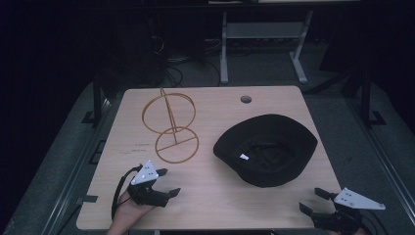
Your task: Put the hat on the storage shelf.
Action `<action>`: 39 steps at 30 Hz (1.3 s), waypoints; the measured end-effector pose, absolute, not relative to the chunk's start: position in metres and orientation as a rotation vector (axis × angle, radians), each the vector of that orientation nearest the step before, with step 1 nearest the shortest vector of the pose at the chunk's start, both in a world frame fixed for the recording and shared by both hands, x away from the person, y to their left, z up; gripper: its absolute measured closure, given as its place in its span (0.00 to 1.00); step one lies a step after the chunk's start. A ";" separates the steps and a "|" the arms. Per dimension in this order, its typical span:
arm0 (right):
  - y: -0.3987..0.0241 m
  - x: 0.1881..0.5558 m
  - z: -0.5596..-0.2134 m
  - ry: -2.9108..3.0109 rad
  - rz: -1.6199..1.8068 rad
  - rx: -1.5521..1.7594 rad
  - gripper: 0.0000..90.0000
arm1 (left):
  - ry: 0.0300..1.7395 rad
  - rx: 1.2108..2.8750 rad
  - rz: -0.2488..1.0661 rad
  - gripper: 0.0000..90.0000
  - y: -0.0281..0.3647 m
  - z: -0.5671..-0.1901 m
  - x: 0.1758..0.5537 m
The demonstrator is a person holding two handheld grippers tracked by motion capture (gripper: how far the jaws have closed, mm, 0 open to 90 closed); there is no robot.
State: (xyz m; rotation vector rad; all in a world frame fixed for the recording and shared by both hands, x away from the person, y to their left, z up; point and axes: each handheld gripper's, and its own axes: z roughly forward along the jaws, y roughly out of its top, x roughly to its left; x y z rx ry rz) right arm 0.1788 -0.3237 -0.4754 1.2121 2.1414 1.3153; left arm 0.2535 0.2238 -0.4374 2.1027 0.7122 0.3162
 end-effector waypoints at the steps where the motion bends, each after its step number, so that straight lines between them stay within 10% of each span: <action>1: -0.324 0.179 -0.476 2.142 1.316 1.211 0.19 | 0.715 2.098 0.312 0.20 0.222 -0.437 0.253; 39: -0.319 0.177 -0.471 2.146 1.329 1.180 0.18 | 0.514 2.163 0.241 0.18 0.151 -0.402 0.253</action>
